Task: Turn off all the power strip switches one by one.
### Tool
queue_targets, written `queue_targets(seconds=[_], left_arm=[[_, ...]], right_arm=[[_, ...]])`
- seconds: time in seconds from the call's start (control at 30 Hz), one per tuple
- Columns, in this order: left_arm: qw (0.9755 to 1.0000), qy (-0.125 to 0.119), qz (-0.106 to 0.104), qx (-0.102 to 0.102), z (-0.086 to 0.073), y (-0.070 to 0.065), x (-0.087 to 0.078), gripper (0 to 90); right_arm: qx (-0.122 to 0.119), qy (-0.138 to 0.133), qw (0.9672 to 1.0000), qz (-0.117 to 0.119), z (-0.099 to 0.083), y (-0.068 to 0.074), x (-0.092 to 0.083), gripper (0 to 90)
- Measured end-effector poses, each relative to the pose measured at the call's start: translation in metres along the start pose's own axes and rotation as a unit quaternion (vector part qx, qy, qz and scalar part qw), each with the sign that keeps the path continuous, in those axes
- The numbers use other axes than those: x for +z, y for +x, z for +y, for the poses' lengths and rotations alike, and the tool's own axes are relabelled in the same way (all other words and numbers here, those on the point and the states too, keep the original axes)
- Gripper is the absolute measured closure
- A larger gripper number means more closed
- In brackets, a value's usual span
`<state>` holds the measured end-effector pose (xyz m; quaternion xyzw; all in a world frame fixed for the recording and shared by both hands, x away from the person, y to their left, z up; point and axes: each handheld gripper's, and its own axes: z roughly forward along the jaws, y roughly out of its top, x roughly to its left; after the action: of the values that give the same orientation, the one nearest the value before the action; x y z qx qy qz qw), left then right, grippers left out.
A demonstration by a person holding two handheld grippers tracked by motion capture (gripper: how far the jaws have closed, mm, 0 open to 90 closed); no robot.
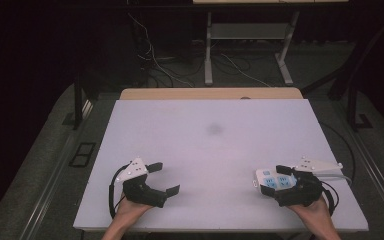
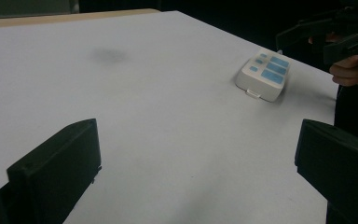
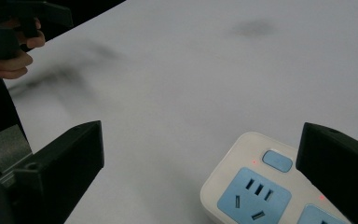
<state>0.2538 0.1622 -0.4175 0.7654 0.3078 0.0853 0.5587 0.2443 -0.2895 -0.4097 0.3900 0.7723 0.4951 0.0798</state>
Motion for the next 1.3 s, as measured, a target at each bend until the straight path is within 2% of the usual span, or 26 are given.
queue_targets(seconds=[0.7,1.3], left_arm=[[1.0,0.004,0.001,-0.002,-0.001,0.0013,0.0014,0.0],[0.9999,0.011,-0.001,-0.003,-0.0026,0.0017,0.0028,0.0]], right_arm=[[0.0,0.003,1.0,0.003,-0.0001,-0.0015,-0.0006,0.6],[-0.004,0.023,0.9997,-0.007,0.0018,-0.0007,0.0013,0.6]])
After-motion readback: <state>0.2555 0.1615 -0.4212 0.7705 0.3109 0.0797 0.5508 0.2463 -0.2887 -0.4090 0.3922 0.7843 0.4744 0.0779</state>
